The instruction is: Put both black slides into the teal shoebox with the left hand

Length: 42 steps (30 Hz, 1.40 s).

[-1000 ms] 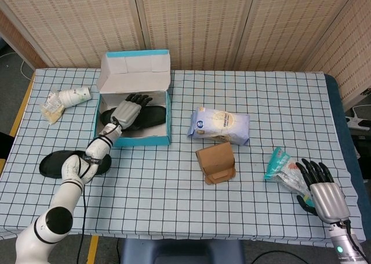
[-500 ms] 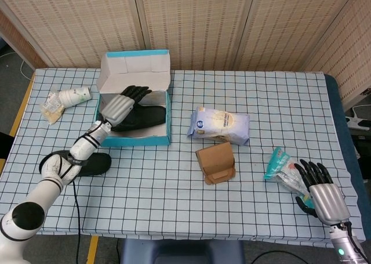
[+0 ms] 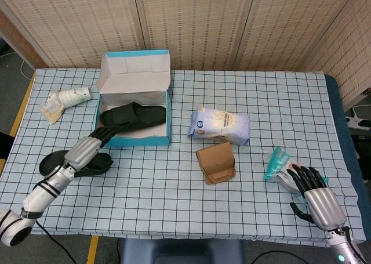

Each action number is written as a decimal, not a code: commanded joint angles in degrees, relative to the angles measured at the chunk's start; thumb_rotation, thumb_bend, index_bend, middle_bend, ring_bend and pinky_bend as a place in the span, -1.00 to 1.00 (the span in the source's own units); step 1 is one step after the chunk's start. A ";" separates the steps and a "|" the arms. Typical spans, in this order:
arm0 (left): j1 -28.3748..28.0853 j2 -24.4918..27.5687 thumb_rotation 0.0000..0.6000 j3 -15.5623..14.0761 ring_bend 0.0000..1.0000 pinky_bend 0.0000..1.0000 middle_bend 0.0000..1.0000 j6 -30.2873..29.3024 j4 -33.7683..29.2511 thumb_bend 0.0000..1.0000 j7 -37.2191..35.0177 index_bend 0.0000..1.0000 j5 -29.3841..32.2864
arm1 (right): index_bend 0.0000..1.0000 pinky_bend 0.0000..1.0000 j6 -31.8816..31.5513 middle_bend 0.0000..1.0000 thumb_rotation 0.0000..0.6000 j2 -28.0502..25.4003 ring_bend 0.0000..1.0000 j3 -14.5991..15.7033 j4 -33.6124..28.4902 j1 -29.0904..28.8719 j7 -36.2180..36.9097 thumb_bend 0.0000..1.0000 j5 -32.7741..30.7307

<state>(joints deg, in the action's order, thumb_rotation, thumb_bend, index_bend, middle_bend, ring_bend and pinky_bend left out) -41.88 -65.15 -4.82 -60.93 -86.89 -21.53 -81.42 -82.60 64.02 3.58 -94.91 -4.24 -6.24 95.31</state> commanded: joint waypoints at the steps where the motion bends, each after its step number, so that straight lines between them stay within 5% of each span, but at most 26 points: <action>1: 5.49 1.42 1.00 -2.29 -1.00 -0.92 -1.00 1.63 1.08 -0.30 7.16 -1.00 5.19 | -1.00 -1.00 -0.37 -1.00 0.92 -0.12 -1.00 0.22 -0.14 0.17 0.12 -0.52 0.47; 17: 7.93 -7.17 1.00 -0.08 -1.00 -0.92 -1.00 9.74 11.52 -0.31 20.72 -1.00 12.24 | -1.00 -1.00 -0.64 -1.00 0.92 -0.20 -1.00 0.24 -0.12 0.33 0.26 -0.52 0.81; 42: 9.07 -14.26 1.00 3.05 -1.00 -0.68 -1.00 16.52 22.52 -0.20 26.20 -1.00 15.48 | -1.00 -1.00 -1.15 -1.00 0.92 -0.22 -1.00 0.03 -0.15 0.64 0.02 -0.52 0.83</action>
<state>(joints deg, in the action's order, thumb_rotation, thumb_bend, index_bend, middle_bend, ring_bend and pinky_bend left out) -32.86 -79.33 -1.84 -44.48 -64.45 4.66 -65.93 -83.75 63.80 3.61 -95.06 -3.60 -6.21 96.14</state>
